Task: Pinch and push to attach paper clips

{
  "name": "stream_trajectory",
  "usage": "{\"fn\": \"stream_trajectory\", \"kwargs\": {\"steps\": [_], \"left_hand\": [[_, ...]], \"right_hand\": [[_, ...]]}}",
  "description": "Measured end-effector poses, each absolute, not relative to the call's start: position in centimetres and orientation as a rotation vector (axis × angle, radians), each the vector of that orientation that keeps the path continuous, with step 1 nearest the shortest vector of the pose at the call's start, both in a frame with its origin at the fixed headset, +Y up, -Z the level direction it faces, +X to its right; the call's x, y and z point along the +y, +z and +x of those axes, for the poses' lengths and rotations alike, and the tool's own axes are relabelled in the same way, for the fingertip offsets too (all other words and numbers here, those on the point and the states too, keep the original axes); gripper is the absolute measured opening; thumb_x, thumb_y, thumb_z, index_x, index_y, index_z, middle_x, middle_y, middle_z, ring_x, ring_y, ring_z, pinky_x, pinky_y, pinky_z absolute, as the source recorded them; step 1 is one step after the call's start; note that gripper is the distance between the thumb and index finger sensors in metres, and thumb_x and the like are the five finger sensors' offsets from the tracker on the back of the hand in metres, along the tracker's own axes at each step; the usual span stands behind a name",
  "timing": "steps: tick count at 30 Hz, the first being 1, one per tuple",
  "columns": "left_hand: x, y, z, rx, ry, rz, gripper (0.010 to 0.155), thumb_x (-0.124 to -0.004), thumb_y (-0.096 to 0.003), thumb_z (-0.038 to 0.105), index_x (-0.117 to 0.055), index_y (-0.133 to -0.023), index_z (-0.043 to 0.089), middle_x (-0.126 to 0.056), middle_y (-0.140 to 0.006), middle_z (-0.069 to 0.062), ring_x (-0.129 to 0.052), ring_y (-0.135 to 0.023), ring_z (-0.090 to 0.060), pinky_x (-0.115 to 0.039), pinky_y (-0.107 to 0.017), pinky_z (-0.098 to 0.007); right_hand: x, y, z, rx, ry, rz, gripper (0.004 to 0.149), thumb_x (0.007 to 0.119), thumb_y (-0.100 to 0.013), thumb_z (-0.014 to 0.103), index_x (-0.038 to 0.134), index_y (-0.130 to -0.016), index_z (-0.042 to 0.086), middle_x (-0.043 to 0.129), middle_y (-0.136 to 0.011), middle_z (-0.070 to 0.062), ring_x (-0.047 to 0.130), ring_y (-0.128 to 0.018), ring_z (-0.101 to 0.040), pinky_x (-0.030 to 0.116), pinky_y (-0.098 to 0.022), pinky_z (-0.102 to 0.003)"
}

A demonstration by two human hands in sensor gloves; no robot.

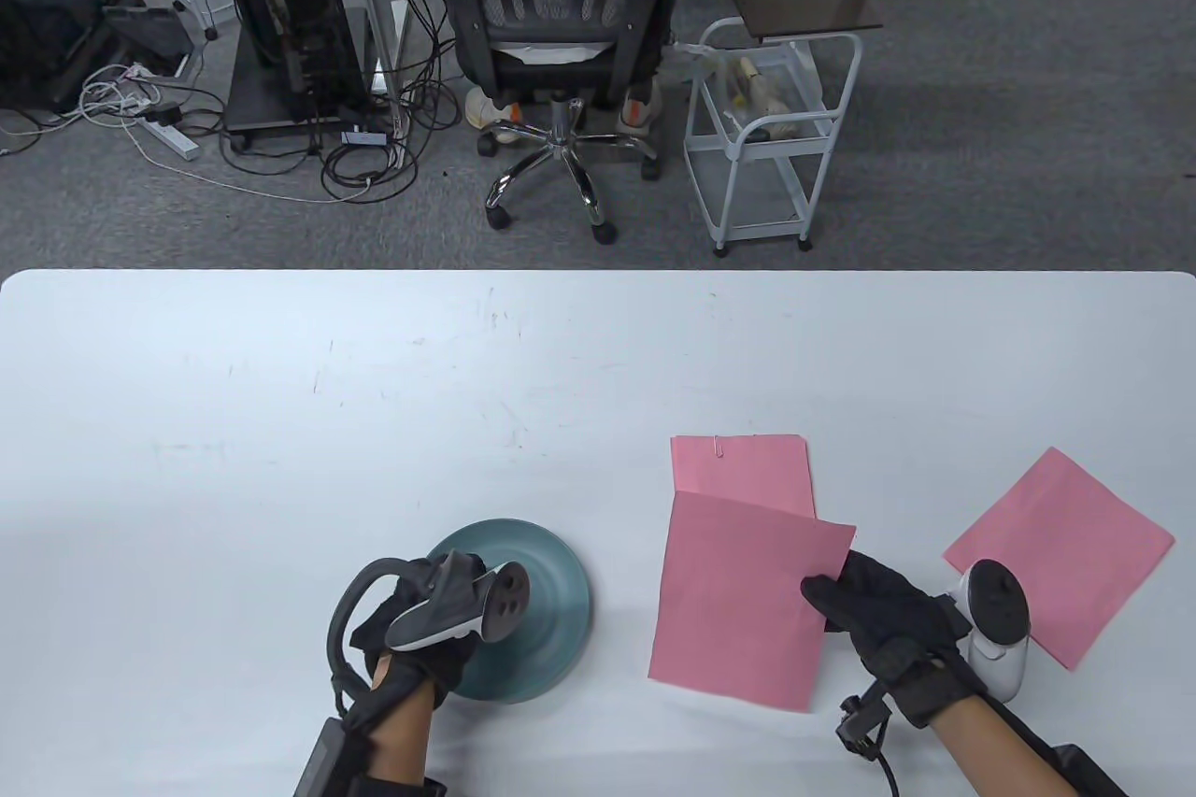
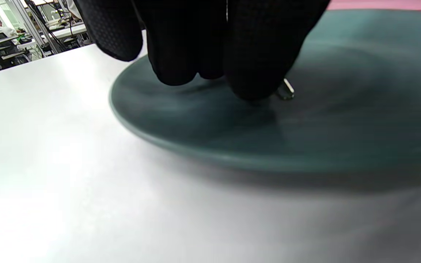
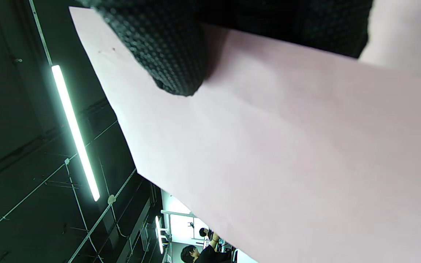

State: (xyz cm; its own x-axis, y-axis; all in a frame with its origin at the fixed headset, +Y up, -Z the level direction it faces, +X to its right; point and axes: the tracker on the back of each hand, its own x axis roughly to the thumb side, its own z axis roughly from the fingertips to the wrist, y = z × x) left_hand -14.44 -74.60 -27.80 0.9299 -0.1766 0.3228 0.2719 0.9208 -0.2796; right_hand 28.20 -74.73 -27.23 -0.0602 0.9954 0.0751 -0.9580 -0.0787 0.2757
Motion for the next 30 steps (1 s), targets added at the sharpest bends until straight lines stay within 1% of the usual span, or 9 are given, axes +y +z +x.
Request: {"fn": "stream_trajectory", "kwargs": {"steps": [5, 9, 18, 22, 30], "left_hand": [[-74.6, -27.9, -14.7, -0.297, -0.234, -0.312, 0.05, -0.094, -0.0508, 0.031, -0.08, -0.099, 0.033, -0.082, -0.103, 0.003, -0.086, -0.094, -0.023, -0.068, -0.076, -0.054], [-74.5, -27.8, -14.5, -0.305, -0.263, -0.277, 0.045, -0.094, -0.0501, 0.033, -0.084, -0.094, 0.033, -0.087, -0.099, 0.004, -0.09, -0.091, -0.023, -0.069, -0.075, -0.054], [-74.4, -27.8, -13.4, -0.259, -0.345, -0.287, 0.038, -0.094, -0.0504, 0.035, -0.088, -0.088, 0.03, -0.092, -0.093, 0.003, -0.093, -0.086, -0.024, -0.07, -0.074, -0.055], [-74.5, -27.9, -13.2, -0.23, -0.342, -0.313, 0.038, -0.093, -0.051, 0.035, -0.087, -0.088, 0.029, -0.092, -0.092, 0.002, -0.093, -0.086, -0.025, -0.069, -0.074, -0.056], [-74.8, -27.7, -13.3, -0.251, -0.358, -0.309, 0.038, -0.088, -0.0524, 0.036, -0.084, -0.089, 0.026, -0.09, -0.09, 0.0, -0.092, -0.083, -0.026, -0.069, -0.074, -0.055]], "right_hand": [[-74.7, -27.2, 28.2, 0.174, 1.629, 0.276, 0.038, 0.084, -0.056, 0.024, 0.081, -0.093, 0.015, 0.094, -0.083, -0.01, 0.099, -0.067, -0.03, 0.082, -0.047, -0.045], [-74.7, -27.1, 28.2, 0.173, 1.627, 0.274, 0.038, 0.084, -0.056, 0.024, 0.081, -0.093, 0.015, 0.095, -0.083, -0.01, 0.099, -0.067, -0.029, 0.082, -0.047, -0.045], [-74.3, -27.0, 28.2, 0.165, 1.614, 0.292, 0.038, 0.084, -0.056, 0.024, 0.081, -0.093, 0.015, 0.095, -0.083, -0.01, 0.099, -0.067, -0.029, 0.082, -0.047, -0.045], [-74.3, -26.9, 28.3, 0.16, 1.612, 0.297, 0.038, 0.084, -0.056, 0.025, 0.081, -0.093, 0.015, 0.095, -0.083, -0.01, 0.099, -0.067, -0.029, 0.082, -0.047, -0.044], [-74.2, -26.8, 28.4, 0.15, 1.616, 0.309, 0.038, 0.084, -0.056, 0.025, 0.081, -0.093, 0.015, 0.095, -0.083, -0.01, 0.099, -0.067, -0.029, 0.082, -0.047, -0.044]]}}
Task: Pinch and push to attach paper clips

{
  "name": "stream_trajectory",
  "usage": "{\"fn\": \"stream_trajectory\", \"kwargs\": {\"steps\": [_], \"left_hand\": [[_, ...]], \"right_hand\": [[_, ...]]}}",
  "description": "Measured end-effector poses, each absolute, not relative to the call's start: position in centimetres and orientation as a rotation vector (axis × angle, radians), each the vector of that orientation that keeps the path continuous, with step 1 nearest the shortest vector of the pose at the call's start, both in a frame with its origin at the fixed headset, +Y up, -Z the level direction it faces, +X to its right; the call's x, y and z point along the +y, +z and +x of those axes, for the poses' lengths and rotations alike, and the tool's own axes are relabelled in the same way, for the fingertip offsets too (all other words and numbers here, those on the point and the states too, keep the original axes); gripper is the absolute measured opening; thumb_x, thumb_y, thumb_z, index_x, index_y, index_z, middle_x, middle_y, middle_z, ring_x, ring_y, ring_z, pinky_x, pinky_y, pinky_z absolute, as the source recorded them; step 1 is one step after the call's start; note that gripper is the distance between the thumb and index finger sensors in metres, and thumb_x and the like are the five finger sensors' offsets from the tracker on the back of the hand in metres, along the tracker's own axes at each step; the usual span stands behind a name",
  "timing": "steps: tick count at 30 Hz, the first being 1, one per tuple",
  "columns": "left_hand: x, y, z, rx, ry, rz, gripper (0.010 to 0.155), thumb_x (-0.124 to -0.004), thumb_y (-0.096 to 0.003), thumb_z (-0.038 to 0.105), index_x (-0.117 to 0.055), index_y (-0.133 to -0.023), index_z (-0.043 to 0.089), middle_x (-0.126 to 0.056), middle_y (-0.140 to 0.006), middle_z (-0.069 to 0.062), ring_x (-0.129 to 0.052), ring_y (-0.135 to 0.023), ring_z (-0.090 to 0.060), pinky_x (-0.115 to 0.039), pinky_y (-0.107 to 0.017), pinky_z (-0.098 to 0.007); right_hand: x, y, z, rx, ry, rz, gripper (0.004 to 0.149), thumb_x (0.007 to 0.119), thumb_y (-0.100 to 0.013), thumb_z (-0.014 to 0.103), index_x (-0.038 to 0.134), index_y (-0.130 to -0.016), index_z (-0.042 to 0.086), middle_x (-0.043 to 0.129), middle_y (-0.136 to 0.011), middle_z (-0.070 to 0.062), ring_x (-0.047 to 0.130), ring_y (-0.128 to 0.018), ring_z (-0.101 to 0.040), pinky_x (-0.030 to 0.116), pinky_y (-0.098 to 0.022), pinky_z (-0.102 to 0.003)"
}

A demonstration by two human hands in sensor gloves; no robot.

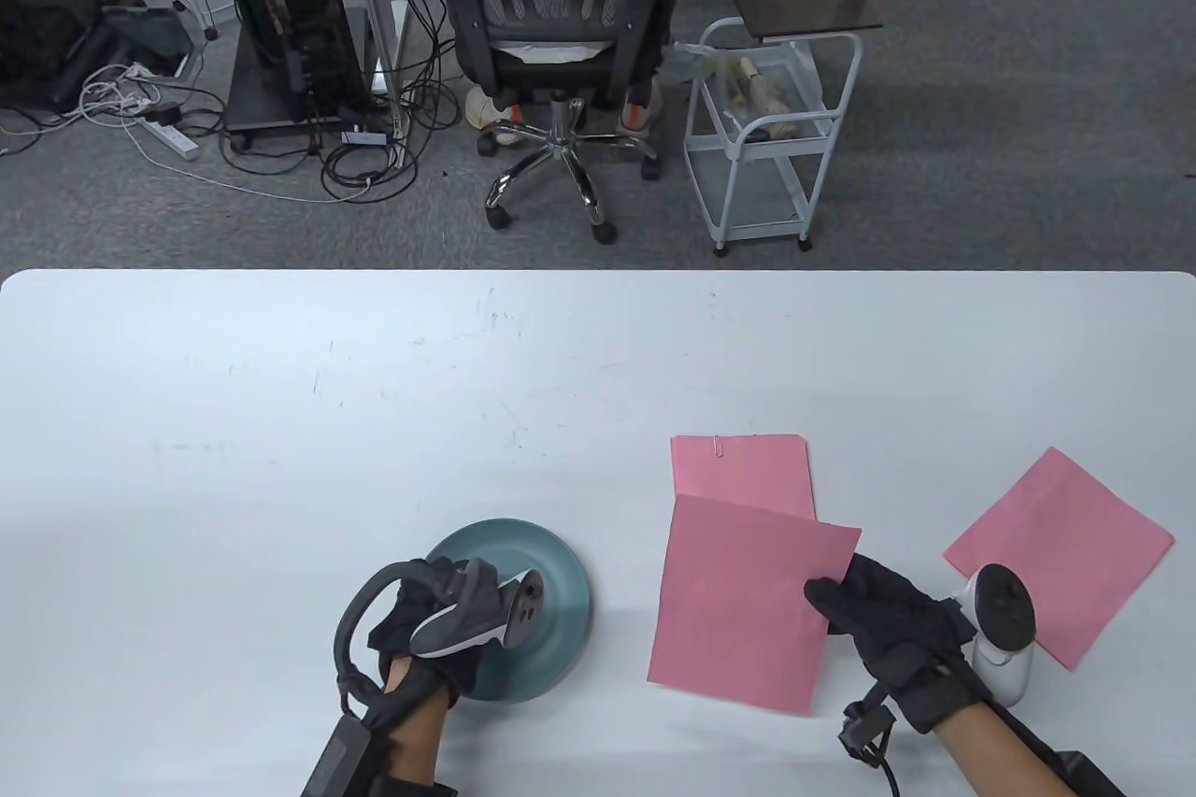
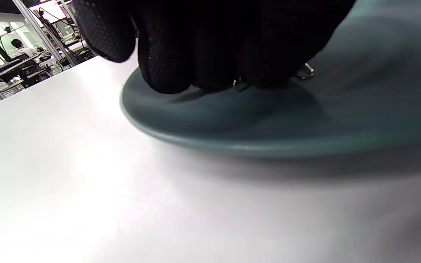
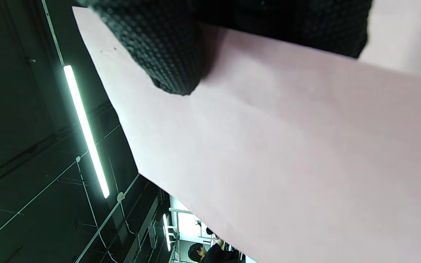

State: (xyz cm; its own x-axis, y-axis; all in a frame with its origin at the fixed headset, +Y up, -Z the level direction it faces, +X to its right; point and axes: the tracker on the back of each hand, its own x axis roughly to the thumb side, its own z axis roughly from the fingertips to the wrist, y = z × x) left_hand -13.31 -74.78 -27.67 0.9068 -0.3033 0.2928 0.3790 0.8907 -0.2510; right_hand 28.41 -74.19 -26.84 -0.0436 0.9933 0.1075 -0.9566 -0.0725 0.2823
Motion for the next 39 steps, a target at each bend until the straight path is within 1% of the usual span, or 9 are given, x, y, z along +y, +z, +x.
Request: {"fn": "stream_trajectory", "kwargs": {"steps": [3, 5, 9, 13, 16, 19, 22, 29, 39], "left_hand": [[-74.5, -27.8, -13.8, -0.227, -0.362, -0.301, 0.038, -0.088, -0.0528, 0.036, -0.085, -0.089, 0.026, -0.09, -0.09, 0.0, -0.092, -0.082, -0.026, -0.069, -0.074, -0.055], [-73.4, -27.8, -14.0, -0.201, -0.332, -0.242, 0.037, -0.086, -0.0531, 0.037, -0.084, -0.089, 0.026, -0.09, -0.09, 0.0, -0.092, -0.082, -0.026, -0.069, -0.074, -0.054], [-69.3, -27.5, -13.3, -0.188, -0.087, -0.082, 0.038, -0.082, -0.0554, 0.037, -0.082, -0.091, 0.024, -0.088, -0.092, -0.002, -0.091, -0.083, -0.028, -0.068, -0.074, -0.056], [-64.1, -27.5, -10.9, -0.263, 0.212, 0.074, 0.039, -0.08, -0.0578, 0.037, -0.08, -0.094, 0.023, -0.086, -0.094, -0.003, -0.089, -0.085, -0.029, -0.066, -0.075, -0.058], [-61.0, -27.7, -8.6, -0.346, 0.352, 0.142, 0.038, -0.078, -0.0593, 0.037, -0.079, -0.094, 0.023, -0.085, -0.095, -0.003, -0.088, -0.087, -0.03, -0.066, -0.075, -0.058], [-59.3, -28.0, -6.7, -0.399, 0.475, 0.176, 0.037, -0.077, -0.0608, 0.037, -0.079, -0.095, 0.023, -0.084, -0.097, -0.004, -0.086, -0.089, -0.03, -0.064, -0.076, -0.058], [-59.0, -28.5, -5.2, -0.442, 0.595, 0.179, 0.036, -0.078, -0.0616, 0.036, -0.08, -0.096, 0.025, -0.084, -0.098, -0.003, -0.086, -0.091, -0.03, -0.063, -0.077, -0.059], [-60.4, -29.7, -3.8, -0.496, 0.882, 0.098, 0.035, -0.08, -0.0628, 0.034, -0.082, -0.097, 0.025, -0.08, -0.105, -0.007, -0.074, -0.102, -0.038, -0.055, -0.077, -0.066], [-61.6, -30.1, -2.4, -0.527, 0.86, 0.047, 0.035, -0.08, -0.0627, 0.035, -0.083, -0.096, 0.026, -0.078, -0.108, -0.008, -0.071, -0.105, -0.04, -0.054, -0.077, -0.068]], "right_hand": [[-74.0, -26.8, 28.5, 0.146, 1.612, 0.314, 0.038, 0.084, -0.056, 0.025, 0.081, -0.093, 0.015, 0.095, -0.083, -0.01, 0.099, -0.067, -0.029, 0.082, -0.047, -0.044], [-74.0, -26.8, 28.5, 0.147, 1.611, 0.319, 0.038, 0.084, -0.056, 0.025, 0.081, -0.093, 0.015, 0.095, -0.083, -0.01, 0.099, -0.067, -0.029, 0.082, -0.047, -0.044], [-73.9, -26.8, 28.4, 0.152, 1.611, 0.329, 0.038, 0.083, -0.056, 0.025, 0.081, -0.093, 0.015, 0.095, -0.083, -0.01, 0.099, -0.067, -0.029, 0.082, -0.047, -0.044], [-74.1, -26.7, 28.3, 0.16, 1.614, 0.331, 0.038, 0.084, -0.056, 0.025, 0.081, -0.093, 0.015, 0.095, -0.083, -0.01, 0.099, -0.067, -0.029, 0.083, -0.047, -0.044], [-74.0, -26.6, 28.3, 0.161, 1.616, 0.334, 0.038, 0.083, -0.056, 0.025, 0.081, -0.093, 0.015, 0.095, -0.083, -0.01, 0.099, -0.067, -0.029, 0.083, -0.047, -0.044], [-74.0, -26.6, 28.3, 0.161, 1.618, 0.34, 0.038, 0.084, -0.056, 0.025, 0.081, -0.093, 0.014, 0.095, -0.082, -0.01, 0.099, -0.067, -0.029, 0.083, -0.047, -0.044], [-74.0, -26.6, 28.2, 0.163, 1.621, 0.347, 0.038, 0.083, -0.056, 0.025, 0.081, -0.093, 0.015, 0.095, -0.082, -0.01, 0.099, -0.067, -0.029, 0.083, -0.047, -0.044], [-74.1, -26.6, 28.1, 0.17, 1.628, 0.345, 0.038, 0.084, -0.056, 0.025, 0.081, -0.093, 0.014, 0.095, -0.082, -0.01, 0.099, -0.066, -0.029, 0.083, -0.047, -0.044], [-74.1, -26.5, 28.1, 0.168, 1.631, 0.331, 0.038, 0.083, -0.056, 0.025, 0.081, -0.093, 0.015, 0.095, -0.082, -0.01, 0.099, -0.066, -0.029, 0.083, -0.047, -0.044]]}}
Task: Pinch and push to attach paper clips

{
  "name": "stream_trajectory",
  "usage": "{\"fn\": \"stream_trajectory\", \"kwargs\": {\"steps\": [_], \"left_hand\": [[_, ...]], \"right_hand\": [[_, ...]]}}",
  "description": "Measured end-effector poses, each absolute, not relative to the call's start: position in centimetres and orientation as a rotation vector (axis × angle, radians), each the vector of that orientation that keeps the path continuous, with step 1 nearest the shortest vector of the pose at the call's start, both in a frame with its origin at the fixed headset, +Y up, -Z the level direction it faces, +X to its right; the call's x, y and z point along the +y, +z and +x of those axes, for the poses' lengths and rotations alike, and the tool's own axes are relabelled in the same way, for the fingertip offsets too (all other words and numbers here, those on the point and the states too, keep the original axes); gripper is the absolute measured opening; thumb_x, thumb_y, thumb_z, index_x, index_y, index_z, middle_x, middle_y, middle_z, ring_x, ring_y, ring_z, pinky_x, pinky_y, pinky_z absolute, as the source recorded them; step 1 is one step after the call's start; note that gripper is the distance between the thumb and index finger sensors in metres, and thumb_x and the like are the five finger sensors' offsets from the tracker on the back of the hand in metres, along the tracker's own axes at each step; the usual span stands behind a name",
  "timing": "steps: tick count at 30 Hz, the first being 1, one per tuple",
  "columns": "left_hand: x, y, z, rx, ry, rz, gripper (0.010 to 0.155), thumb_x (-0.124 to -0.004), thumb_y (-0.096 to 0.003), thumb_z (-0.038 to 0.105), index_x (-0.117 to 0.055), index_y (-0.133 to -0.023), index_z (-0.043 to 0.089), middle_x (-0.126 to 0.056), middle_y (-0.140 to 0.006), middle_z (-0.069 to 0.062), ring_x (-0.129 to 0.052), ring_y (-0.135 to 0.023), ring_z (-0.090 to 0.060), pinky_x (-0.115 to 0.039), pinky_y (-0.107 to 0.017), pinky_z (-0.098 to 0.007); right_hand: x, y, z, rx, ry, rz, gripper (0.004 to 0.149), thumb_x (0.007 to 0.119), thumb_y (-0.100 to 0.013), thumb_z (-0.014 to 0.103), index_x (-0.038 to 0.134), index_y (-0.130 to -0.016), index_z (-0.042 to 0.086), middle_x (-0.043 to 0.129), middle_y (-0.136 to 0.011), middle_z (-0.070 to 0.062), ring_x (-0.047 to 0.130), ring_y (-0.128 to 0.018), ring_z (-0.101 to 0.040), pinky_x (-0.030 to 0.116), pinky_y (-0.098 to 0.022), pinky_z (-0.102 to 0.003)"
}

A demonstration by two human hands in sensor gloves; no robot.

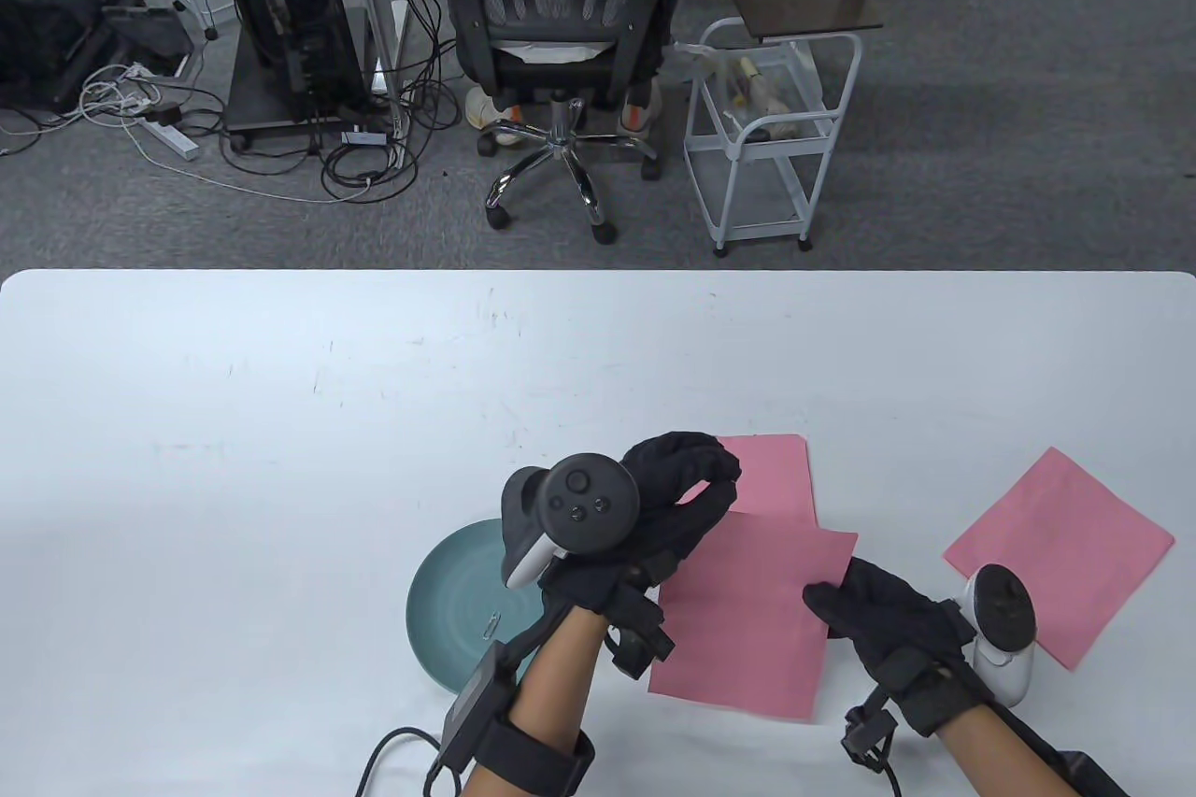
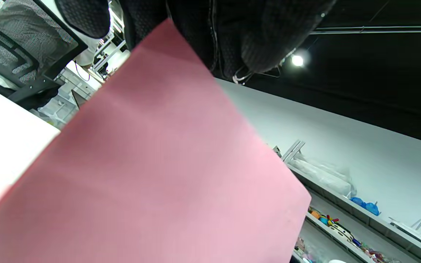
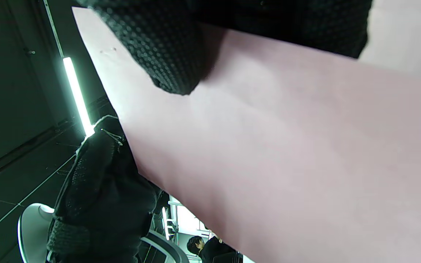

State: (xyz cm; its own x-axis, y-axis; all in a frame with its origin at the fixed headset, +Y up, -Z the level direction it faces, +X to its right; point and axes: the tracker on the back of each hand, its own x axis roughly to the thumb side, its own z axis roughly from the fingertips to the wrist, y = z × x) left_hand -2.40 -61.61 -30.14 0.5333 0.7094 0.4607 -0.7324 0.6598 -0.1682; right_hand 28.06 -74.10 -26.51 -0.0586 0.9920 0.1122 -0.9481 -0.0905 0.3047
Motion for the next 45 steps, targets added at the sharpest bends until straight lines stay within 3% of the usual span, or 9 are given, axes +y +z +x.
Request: {"fn": "stream_trajectory", "kwargs": {"steps": [34, 45], "left_hand": [[-63.3, -31.2, -2.3, -0.619, 0.913, -0.111, 0.037, -0.081, -0.0623, 0.036, -0.082, -0.097, 0.024, -0.076, -0.11, -0.01, -0.071, -0.104, -0.041, -0.054, -0.077, -0.068], [-62.2, -30.4, -1.9, -0.647, 0.682, -0.045, 0.037, -0.082, -0.0614, 0.037, -0.082, -0.097, 0.025, -0.076, -0.111, -0.009, -0.071, -0.106, -0.039, -0.054, -0.078, -0.068]], "right_hand": [[-73.7, -26.4, 28.2, 0.163, 1.603, 0.319, 0.037, 0.083, -0.056, 0.024, 0.082, -0.092, 0.016, 0.095, -0.082, -0.01, 0.099, -0.066, -0.028, 0.083, -0.047, -0.044], [-73.7, -26.4, 28.3, 0.168, 1.619, 0.316, 0.037, 0.083, -0.056, 0.024, 0.082, -0.092, 0.015, 0.095, -0.082, -0.01, 0.099, -0.065, -0.029, 0.083, -0.047, -0.044]]}}
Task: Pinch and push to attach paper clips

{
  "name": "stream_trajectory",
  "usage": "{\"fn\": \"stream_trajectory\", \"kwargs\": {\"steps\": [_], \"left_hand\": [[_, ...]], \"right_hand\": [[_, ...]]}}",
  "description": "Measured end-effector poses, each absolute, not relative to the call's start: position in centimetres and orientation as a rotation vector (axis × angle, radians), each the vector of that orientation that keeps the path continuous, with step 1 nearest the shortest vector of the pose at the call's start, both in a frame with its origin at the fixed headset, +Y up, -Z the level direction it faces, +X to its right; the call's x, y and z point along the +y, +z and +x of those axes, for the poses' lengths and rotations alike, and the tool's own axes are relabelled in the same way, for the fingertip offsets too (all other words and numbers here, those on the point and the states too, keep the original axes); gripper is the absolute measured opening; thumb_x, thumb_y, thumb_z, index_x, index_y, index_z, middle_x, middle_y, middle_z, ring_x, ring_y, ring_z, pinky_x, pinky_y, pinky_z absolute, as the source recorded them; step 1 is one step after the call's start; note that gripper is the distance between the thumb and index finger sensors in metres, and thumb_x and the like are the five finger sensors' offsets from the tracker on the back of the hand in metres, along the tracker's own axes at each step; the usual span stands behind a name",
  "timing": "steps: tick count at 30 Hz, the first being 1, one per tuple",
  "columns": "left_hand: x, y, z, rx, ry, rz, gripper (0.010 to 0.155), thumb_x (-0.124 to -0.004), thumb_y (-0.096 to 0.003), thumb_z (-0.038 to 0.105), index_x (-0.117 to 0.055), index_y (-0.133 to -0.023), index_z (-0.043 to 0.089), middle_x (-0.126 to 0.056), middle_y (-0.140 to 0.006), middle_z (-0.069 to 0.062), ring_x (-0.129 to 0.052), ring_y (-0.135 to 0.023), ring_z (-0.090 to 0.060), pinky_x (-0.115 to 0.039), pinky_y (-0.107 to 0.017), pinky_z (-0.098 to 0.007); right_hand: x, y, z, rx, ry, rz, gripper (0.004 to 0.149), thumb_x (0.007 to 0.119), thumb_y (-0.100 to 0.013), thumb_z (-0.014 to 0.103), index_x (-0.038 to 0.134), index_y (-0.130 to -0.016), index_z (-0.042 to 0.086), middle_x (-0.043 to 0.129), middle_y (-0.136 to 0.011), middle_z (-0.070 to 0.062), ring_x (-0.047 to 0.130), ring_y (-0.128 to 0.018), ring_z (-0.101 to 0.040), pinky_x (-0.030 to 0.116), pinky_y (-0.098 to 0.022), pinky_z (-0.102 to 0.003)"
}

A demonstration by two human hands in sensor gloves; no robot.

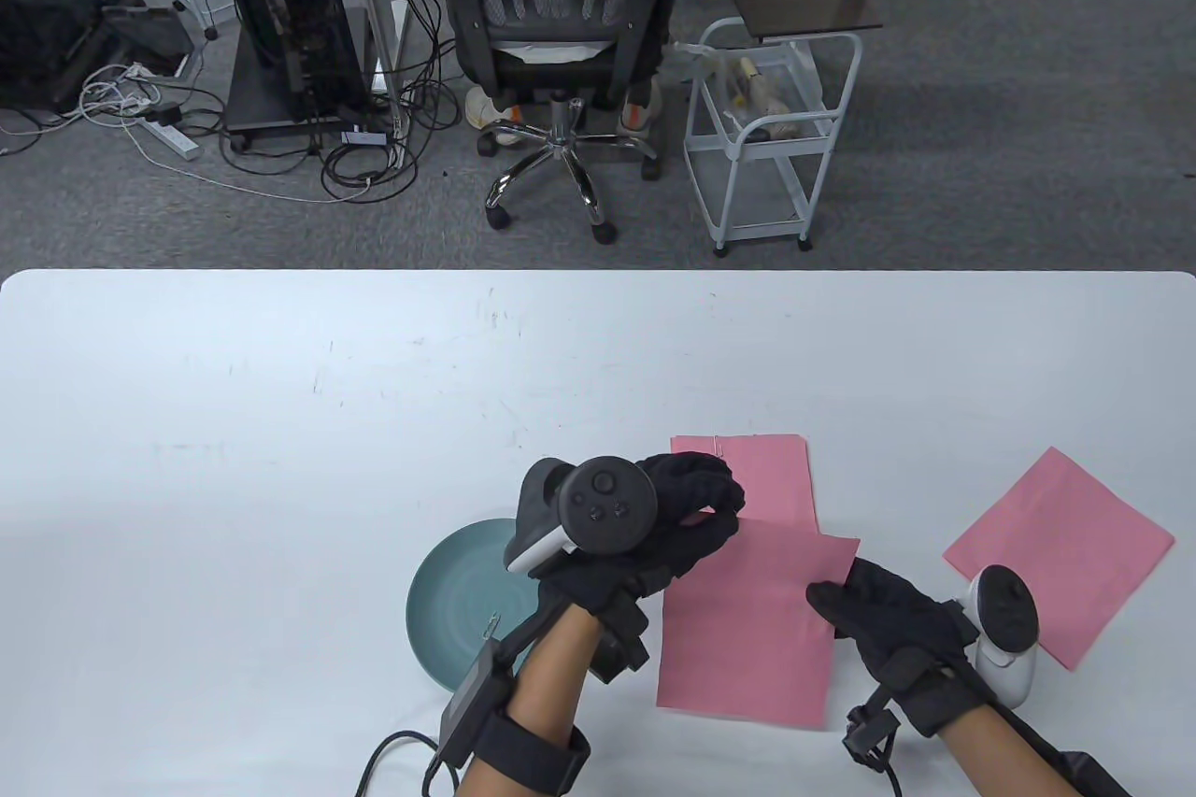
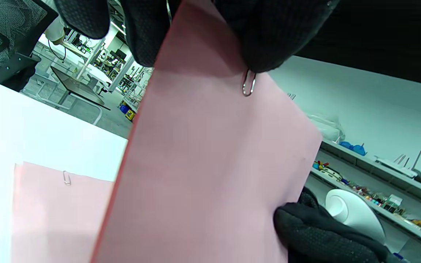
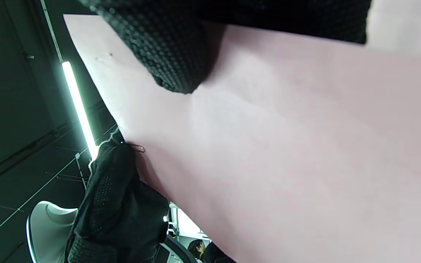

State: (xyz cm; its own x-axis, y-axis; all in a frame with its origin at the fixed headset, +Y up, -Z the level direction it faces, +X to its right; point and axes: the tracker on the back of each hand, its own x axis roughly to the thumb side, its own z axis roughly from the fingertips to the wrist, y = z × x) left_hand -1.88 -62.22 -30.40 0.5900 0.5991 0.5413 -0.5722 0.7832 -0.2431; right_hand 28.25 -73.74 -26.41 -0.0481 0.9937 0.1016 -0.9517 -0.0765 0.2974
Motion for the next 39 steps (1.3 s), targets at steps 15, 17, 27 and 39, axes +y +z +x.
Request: {"fn": "stream_trajectory", "kwargs": {"steps": [15, 17, 27, 39], "left_hand": [[-62.8, -30.5, -1.4, -0.647, 0.545, -0.139, 0.038, -0.083, -0.0602, 0.035, -0.082, -0.097, 0.025, -0.076, -0.111, -0.009, -0.072, -0.105, -0.039, -0.054, -0.078, -0.068], [-62.9, -30.6, -1.4, -0.646, 0.536, -0.14, 0.038, -0.084, -0.0601, 0.035, -0.082, -0.096, 0.024, -0.077, -0.11, -0.008, -0.073, -0.105, -0.039, -0.055, -0.078, -0.067], [-61.4, -29.5, -2.9, -0.595, 0.481, -0.116, 0.046, -0.084, -0.0599, 0.038, -0.077, -0.103, 0.023, -0.074, -0.112, -0.011, -0.071, -0.105, -0.04, -0.054, -0.078, -0.067], [-63.7, -23.1, -10.9, -0.41, 0.327, 0.177, 0.06, -0.075, -0.0608, 0.047, -0.065, -0.113, 0.02, -0.07, -0.115, -0.013, -0.07, -0.106, -0.041, -0.059, -0.077, -0.065]], "right_hand": [[-73.8, -26.4, 28.2, 0.177, 1.644, 0.307, 0.037, 0.083, -0.056, 0.023, 0.083, -0.092, 0.015, 0.096, -0.081, -0.01, 0.1, -0.065, -0.029, 0.083, -0.046, -0.044], [-73.8, -26.4, 28.2, 0.179, 1.648, 0.307, 0.037, 0.083, -0.056, 0.023, 0.083, -0.092, 0.015, 0.096, -0.081, -0.01, 0.1, -0.065, -0.029, 0.083, -0.046, -0.044], [-73.5, -26.3, 28.0, 0.184, 1.64, 0.316, 0.037, 0.083, -0.056, 0.024, 0.082, -0.092, 0.015, 0.096, -0.081, -0.01, 0.099, -0.065, -0.029, 0.083, -0.047, -0.044], [-71.8, -27.9, 29.5, 0.129, 1.612, 0.204, 0.038, 0.081, -0.057, 0.023, 0.08, -0.094, 0.014, 0.094, -0.083, -0.011, 0.099, -0.067, -0.03, 0.083, -0.047, -0.044]]}}
